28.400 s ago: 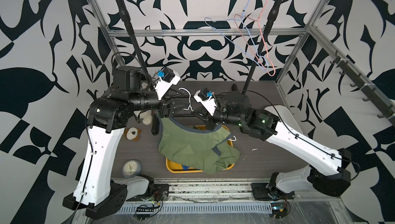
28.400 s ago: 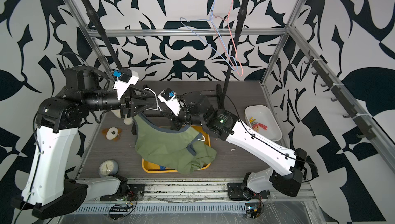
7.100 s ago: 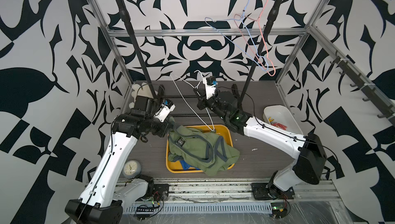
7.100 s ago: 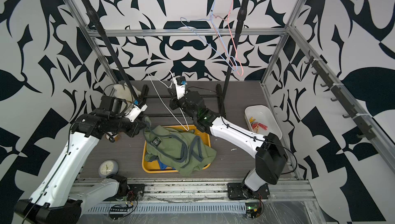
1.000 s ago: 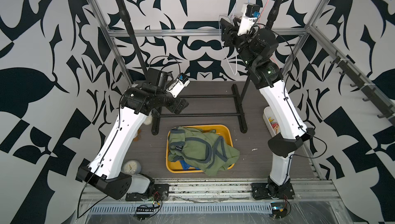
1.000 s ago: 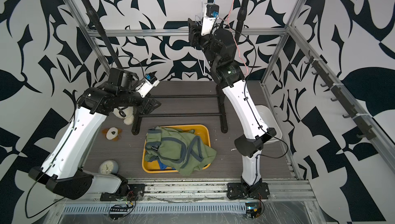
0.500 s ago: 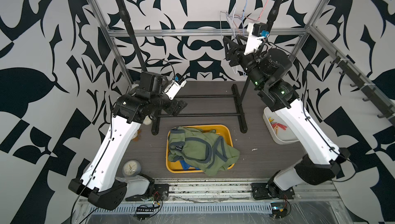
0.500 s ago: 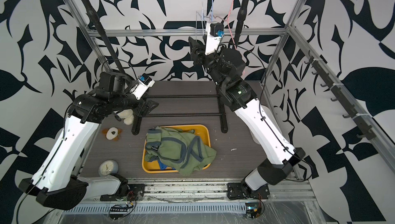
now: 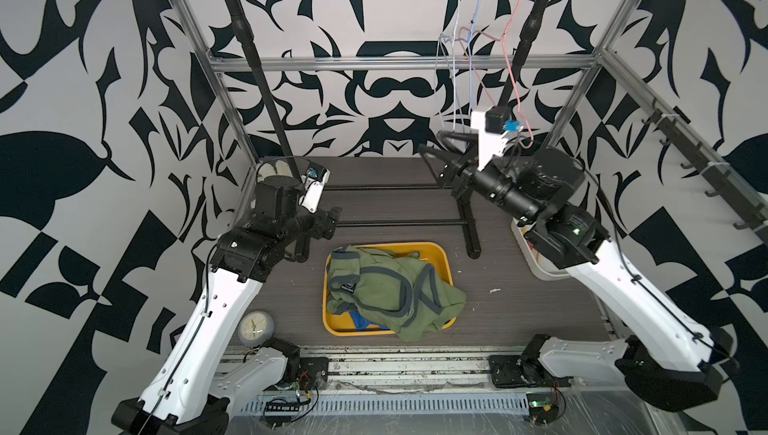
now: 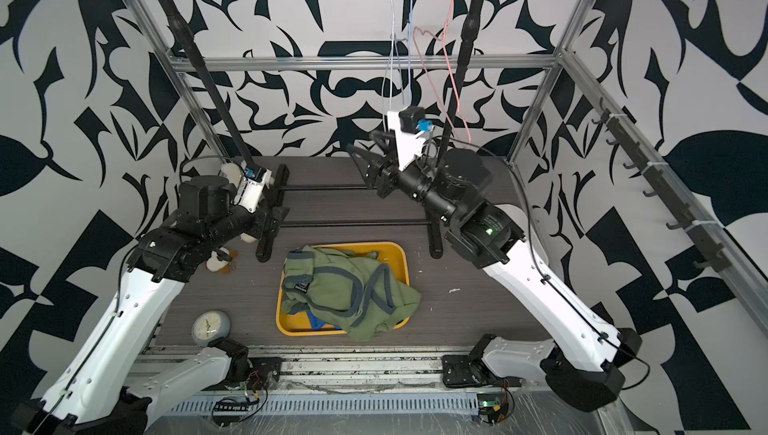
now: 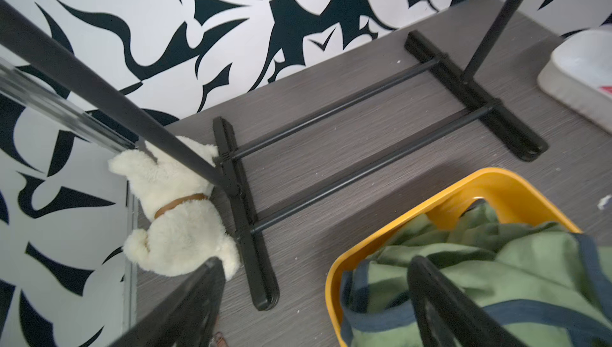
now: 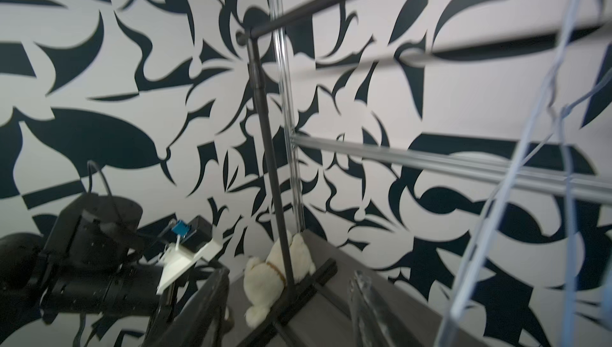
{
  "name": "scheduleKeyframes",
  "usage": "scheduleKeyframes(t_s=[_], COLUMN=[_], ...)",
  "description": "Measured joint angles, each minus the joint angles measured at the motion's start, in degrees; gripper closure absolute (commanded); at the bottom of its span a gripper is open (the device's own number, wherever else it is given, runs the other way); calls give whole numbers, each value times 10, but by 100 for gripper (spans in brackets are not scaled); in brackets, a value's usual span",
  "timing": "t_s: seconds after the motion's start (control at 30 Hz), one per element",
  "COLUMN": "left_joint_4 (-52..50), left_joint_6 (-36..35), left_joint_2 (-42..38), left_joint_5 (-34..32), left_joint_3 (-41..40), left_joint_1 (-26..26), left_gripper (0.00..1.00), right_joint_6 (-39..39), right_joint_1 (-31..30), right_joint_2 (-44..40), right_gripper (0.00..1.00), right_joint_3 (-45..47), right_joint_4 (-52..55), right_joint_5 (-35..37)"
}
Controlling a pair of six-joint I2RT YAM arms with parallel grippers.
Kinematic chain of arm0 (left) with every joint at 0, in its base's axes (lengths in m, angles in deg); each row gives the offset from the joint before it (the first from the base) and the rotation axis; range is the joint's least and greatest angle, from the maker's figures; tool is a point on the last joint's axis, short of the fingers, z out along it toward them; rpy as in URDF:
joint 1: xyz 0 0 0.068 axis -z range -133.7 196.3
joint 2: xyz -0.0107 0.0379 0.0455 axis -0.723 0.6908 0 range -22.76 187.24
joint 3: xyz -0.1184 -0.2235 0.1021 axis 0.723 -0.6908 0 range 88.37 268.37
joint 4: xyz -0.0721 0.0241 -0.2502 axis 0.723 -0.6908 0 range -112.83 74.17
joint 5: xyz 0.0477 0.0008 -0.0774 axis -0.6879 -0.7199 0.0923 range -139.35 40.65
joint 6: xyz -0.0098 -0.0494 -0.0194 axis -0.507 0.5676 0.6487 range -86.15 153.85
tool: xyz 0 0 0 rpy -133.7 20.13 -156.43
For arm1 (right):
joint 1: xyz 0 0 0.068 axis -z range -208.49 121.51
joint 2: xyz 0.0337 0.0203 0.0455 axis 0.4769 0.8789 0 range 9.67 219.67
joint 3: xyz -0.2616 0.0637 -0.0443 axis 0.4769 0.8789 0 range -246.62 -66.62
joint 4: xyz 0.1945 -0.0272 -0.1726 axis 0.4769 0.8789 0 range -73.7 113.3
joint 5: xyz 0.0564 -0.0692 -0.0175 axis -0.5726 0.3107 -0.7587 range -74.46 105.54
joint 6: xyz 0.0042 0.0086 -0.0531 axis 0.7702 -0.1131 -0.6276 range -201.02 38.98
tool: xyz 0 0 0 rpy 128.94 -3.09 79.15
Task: Remove the clothespins securing tank tops to the hanger
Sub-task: Reset both arms
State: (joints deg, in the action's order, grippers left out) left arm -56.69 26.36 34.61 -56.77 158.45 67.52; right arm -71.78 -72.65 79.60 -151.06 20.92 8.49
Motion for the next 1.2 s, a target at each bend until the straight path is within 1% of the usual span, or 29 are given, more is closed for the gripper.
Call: scheduleKeyframes(t_s=[0.07, 0.17, 0.23, 0.3, 0.4, 0.57, 0.67, 0.73, 0.8, 0.9, 0.93, 1.0, 1.1, 1.2], left_joint_4=[14, 48, 80, 120, 183, 317, 421, 489, 557, 676, 712, 784, 877, 956], left_joint_6=[9, 19, 28, 36, 49, 74, 84, 89, 94, 96, 95, 94, 104, 114], left_joint_2=[-8, -25, -45, -65, -78, -73, -54, -25, 15, 82, 102, 152, 226, 290], left_joint_5=[-17, -33, -31, -25, -5, 41, 53, 57, 58, 57, 58, 60, 71, 77], left_joint_3=[-34, -85, -130, -179, -246, -351, -419, -454, -479, -515, -526, -544, -556, -557], left_joint_1=[-7, -22, -46, -81, -134, -196, -212, -214, -217, -222, -224, -232, -259, -277], left_gripper=[3, 0, 0, 1, 1, 1, 1, 1, 1, 1, 1, 0, 1, 1], right_joint_6=[9, 17, 26, 35, 39, 27, 3, -14, -30, -45, -47, -47, -48, -55], right_joint_1=[-14, -40, -53, -61, -61, -59, -55, -46, -23, 31, 53, 117, 202, 248], right_joint_2=[8, 17, 13, -7, -46, -113, -146, -157, -163, -175, -179, -183, -175, -142], right_gripper=[38, 36, 35, 34, 33, 30, 26, 26, 26, 26, 26, 26, 26, 26], right_joint_3=[51, 138, 206, 286, 363, 410, 440, 462, 492, 568, 594, 647, 697, 734], right_joint_4=[6, 7, -4, -18, -20, -32, -50, -62, -83, -152, -173, -209, -260, -335], right_joint_5=[0, 19, 38, 64, 110, 220, 298, 342, 382, 429, 437, 447, 457, 463])
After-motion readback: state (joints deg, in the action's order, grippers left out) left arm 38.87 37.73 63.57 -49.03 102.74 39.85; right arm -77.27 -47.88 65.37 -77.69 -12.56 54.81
